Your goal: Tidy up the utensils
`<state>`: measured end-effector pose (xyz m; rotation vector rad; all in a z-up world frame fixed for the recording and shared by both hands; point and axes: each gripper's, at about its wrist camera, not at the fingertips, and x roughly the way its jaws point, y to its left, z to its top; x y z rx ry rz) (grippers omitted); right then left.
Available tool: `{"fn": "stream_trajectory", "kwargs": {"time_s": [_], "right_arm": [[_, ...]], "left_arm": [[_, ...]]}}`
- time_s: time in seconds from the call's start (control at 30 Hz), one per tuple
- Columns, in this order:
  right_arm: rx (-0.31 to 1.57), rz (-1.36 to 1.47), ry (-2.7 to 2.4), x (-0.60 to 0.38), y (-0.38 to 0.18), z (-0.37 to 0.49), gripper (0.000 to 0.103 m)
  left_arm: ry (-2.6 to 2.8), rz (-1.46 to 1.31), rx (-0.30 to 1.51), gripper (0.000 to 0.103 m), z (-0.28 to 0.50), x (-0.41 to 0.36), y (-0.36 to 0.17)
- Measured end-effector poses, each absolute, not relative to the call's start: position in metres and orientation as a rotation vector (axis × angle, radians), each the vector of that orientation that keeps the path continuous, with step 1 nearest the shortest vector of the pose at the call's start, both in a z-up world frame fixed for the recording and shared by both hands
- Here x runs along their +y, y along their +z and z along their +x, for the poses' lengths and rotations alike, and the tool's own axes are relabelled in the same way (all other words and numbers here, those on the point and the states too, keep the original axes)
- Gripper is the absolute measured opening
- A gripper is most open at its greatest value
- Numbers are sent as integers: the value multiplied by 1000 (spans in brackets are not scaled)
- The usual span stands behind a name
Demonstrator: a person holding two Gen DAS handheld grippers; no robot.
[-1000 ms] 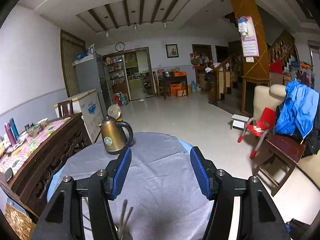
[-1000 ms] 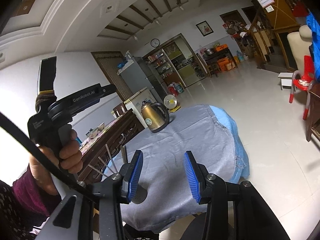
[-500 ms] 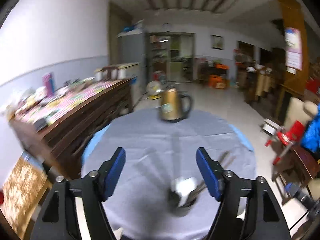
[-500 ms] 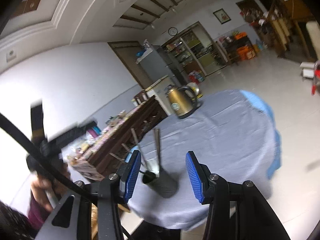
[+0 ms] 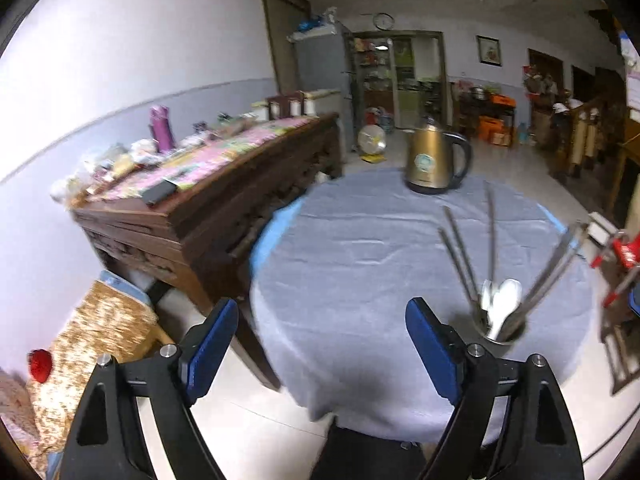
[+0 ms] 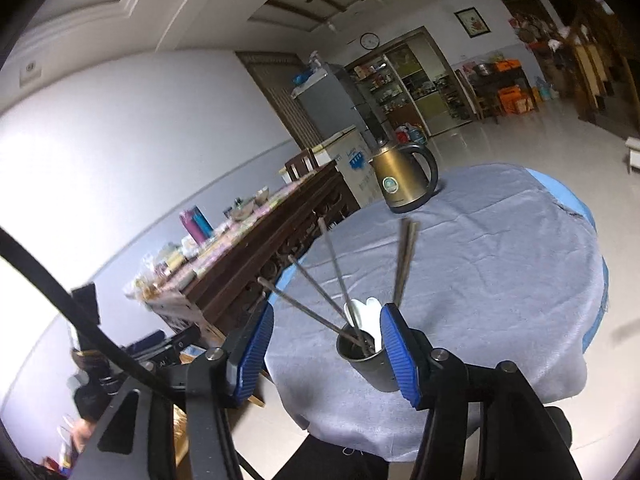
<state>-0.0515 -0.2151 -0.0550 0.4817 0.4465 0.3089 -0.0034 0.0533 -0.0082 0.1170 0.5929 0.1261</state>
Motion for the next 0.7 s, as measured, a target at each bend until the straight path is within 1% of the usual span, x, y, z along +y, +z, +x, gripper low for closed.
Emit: {"fn": "stream_trajectory", "kwargs": {"time_s": [0.27, 0.4, 0.7], "right_arm": [[492, 345, 235, -166, -59, -51, 59], [485, 255, 183, -149, -58, -61, 63], [481, 193, 142, -131, -56, -65, 64]], "left_arm": [[132, 146, 556, 87, -12, 49, -10], [113, 129, 566, 87, -10, 49, -11], [96, 131, 535, 87, -19, 48, -8]]}}
